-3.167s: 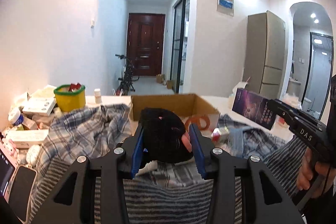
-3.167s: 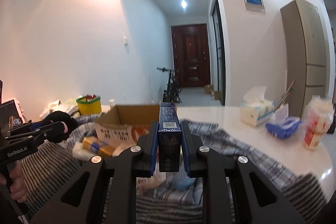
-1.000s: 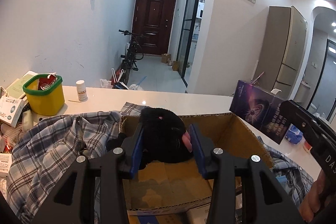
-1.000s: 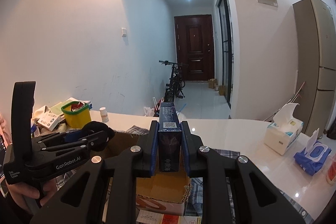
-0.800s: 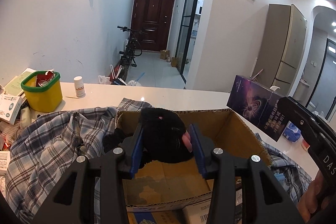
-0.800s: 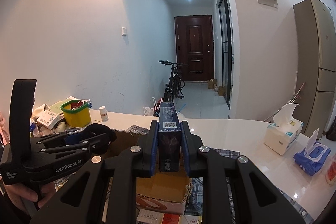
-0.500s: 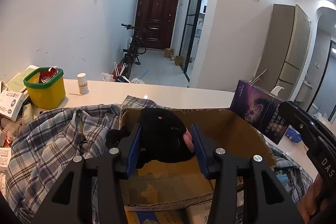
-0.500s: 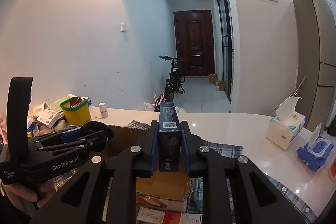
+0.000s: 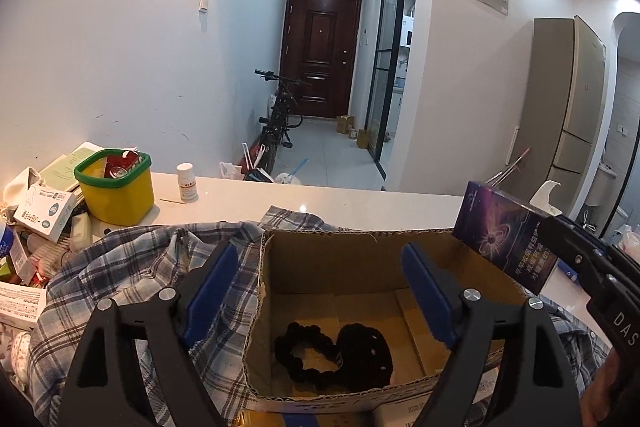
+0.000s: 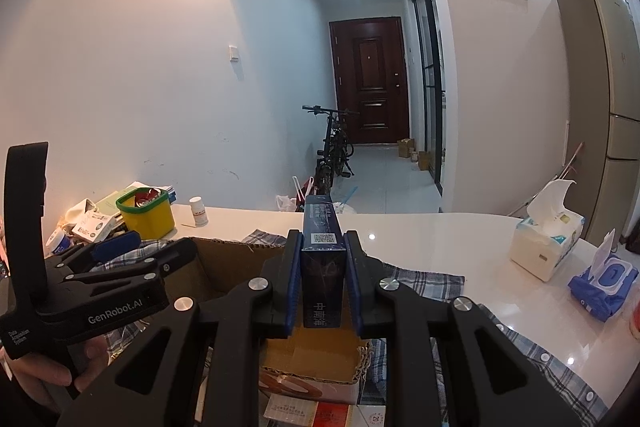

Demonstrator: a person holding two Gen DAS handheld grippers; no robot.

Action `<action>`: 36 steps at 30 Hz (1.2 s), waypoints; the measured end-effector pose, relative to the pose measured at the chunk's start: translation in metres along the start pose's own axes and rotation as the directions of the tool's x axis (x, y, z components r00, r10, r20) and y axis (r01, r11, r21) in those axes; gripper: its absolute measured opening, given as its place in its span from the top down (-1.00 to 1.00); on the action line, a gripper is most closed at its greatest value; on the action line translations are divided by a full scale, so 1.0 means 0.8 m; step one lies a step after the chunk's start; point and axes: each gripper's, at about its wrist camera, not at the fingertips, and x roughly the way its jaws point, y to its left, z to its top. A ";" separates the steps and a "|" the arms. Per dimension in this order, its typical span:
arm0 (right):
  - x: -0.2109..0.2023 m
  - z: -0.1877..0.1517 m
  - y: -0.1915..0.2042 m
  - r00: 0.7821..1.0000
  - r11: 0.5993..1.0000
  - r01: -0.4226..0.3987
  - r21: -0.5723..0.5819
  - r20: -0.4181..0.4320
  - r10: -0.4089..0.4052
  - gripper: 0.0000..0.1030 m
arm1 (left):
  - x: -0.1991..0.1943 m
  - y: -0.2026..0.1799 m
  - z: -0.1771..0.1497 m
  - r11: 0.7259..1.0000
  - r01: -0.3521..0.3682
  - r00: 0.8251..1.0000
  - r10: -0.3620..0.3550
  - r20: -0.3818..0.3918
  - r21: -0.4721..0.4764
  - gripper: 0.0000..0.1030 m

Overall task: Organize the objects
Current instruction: 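Lower the black hair ties into the cardboard box and open the left gripper, then lower the dark blue box into the cardboard box and open the right gripper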

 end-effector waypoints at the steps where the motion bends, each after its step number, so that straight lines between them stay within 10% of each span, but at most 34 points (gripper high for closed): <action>1: 0.002 -0.001 0.000 1.000 1.000 0.002 0.000 -0.004 -0.002 0.63 | 0.001 0.002 0.000 1.000 0.001 1.000 -0.001 0.000 -0.005 -0.67; 36: 0.039 -0.027 0.003 0.993 0.999 0.032 -0.037 -0.108 -0.036 0.62 | -0.007 0.017 0.002 0.995 0.045 0.999 -0.043 0.027 -0.091 -0.67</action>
